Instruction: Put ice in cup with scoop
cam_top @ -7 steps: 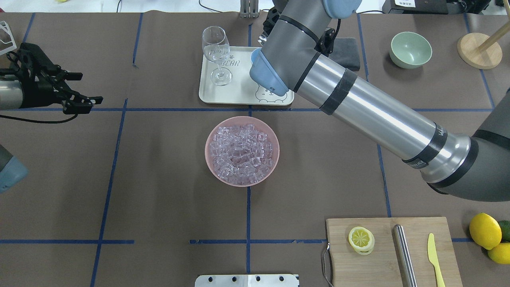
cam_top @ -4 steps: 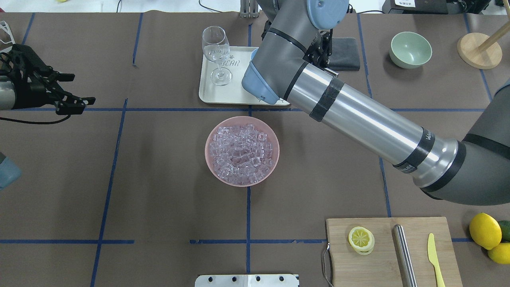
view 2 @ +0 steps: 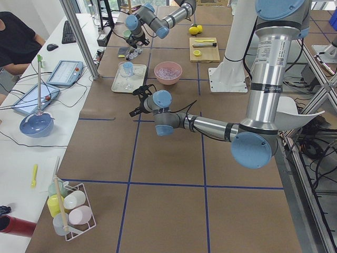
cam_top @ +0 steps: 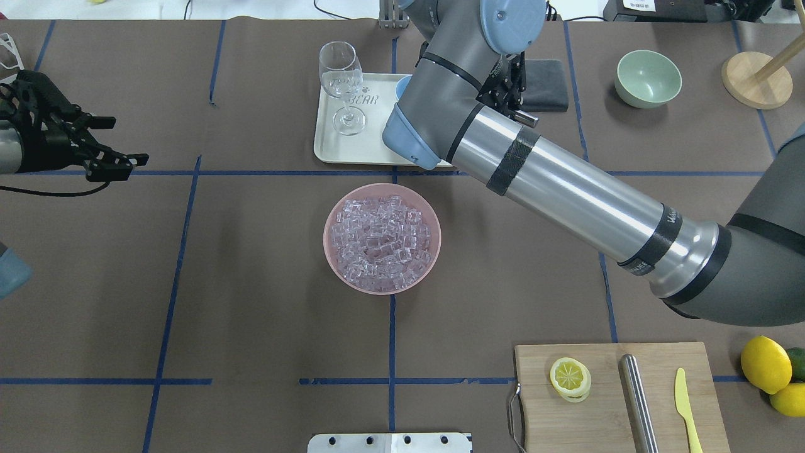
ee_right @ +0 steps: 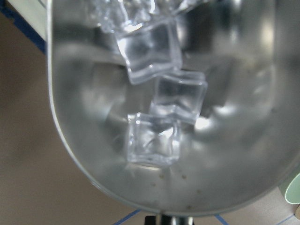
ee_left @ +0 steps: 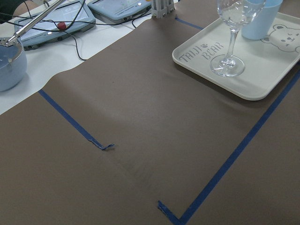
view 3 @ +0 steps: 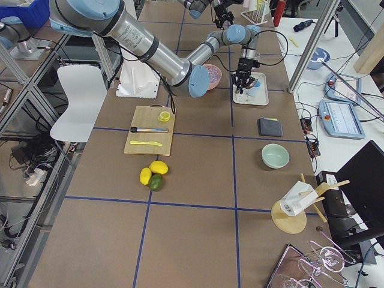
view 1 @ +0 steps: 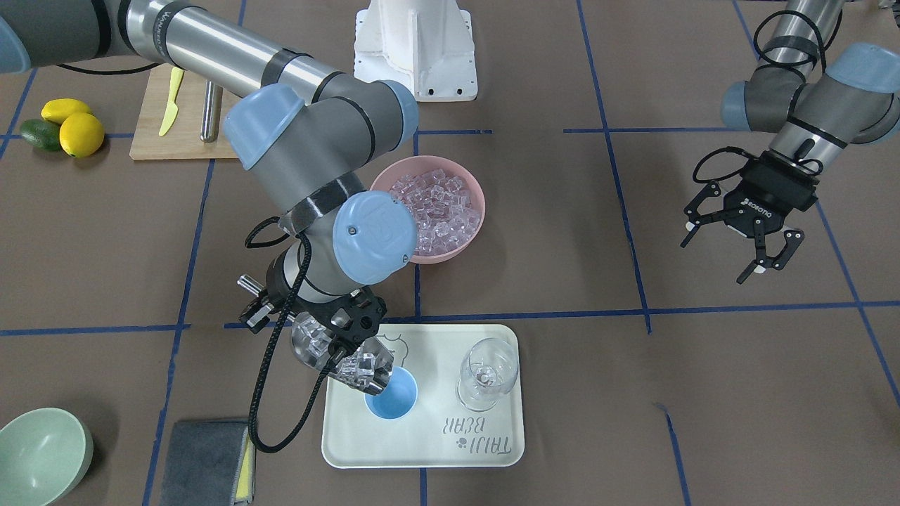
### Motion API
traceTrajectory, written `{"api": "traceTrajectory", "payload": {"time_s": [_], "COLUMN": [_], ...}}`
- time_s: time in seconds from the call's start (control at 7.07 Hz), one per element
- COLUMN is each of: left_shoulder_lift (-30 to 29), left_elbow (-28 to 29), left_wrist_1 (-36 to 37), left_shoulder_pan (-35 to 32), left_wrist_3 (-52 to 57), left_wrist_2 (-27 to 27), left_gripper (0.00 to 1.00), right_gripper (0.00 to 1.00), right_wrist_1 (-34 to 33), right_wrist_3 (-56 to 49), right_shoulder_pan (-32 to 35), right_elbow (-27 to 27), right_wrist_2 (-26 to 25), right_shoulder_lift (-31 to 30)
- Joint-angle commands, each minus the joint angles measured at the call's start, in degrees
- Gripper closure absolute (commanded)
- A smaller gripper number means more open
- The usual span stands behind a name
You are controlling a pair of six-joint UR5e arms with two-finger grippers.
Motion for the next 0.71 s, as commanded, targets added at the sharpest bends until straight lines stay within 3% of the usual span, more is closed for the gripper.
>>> {"api": "traceTrajectory", "payload": {"time_s": [0.0,0.28,0.57], "left_shoulder_lift": [0.26,0.35,0.35], "left_elbow": [0.00,0.00,0.00], "left_wrist_1": [-0.09,-0.35,-0.44], "left_shoulder_pan": [-0.28,-0.54,-0.98], "left_wrist_3": [0.09,0.09,0.09], "left_wrist_2": [-0.12,-0.12,-0.12], "left_gripper": [0.00,0.00,0.00], "right_gripper": [1.00,1.00,1.00], "right_wrist_1": [0.01,-0.07,-0.34], "right_wrist_3": [-2.46,-4.57,-6.24], "right_shoulder_pan": [0.05,-0.30,-0.74], "right_elbow": [-1.79,-5.39,-5.50], "right_wrist_2": [-3.17,-6.16,-8.36], "right_shoulder_lift": [0.47,2.31,2.94]}}
